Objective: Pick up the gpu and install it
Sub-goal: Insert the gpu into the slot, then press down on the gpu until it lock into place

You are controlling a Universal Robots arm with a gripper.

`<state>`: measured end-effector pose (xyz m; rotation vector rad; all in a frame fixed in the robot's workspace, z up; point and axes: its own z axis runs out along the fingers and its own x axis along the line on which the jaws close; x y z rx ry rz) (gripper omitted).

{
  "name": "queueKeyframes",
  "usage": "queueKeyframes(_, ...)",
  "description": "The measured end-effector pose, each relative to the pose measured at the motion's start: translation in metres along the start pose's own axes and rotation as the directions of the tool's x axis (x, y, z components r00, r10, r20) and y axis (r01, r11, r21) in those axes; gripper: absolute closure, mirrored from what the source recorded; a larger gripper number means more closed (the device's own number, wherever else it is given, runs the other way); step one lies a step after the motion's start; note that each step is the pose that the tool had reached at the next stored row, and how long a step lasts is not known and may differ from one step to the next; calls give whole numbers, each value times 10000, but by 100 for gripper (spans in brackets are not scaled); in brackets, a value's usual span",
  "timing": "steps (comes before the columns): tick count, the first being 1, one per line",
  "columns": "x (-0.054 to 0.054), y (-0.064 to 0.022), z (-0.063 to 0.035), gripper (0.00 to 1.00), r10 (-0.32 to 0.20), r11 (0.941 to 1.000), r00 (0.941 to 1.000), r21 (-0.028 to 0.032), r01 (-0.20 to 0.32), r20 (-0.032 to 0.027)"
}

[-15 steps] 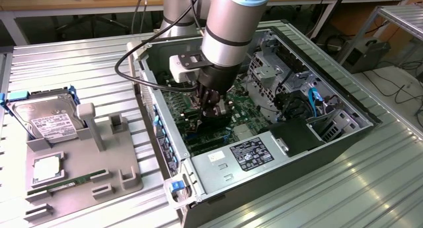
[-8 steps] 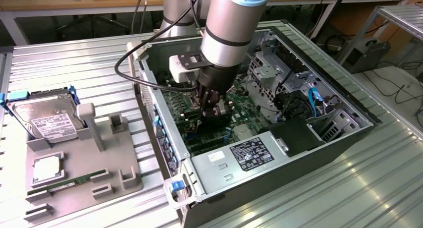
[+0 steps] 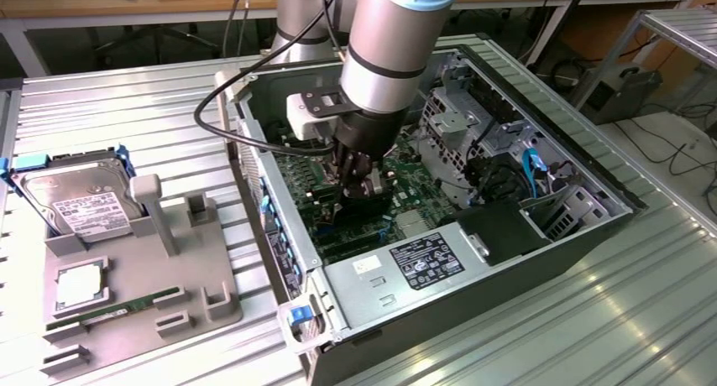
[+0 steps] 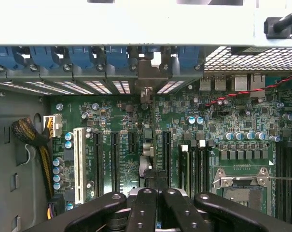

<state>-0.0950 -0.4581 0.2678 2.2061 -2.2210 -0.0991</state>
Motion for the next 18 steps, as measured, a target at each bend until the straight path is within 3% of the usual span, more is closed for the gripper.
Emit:
queueKeyframes(12,-7,10,-196,89,0,10000,10000,1,0,0)
queueKeyframes(18,-7,10,-197,89,0,10000,10000,1,0,0)
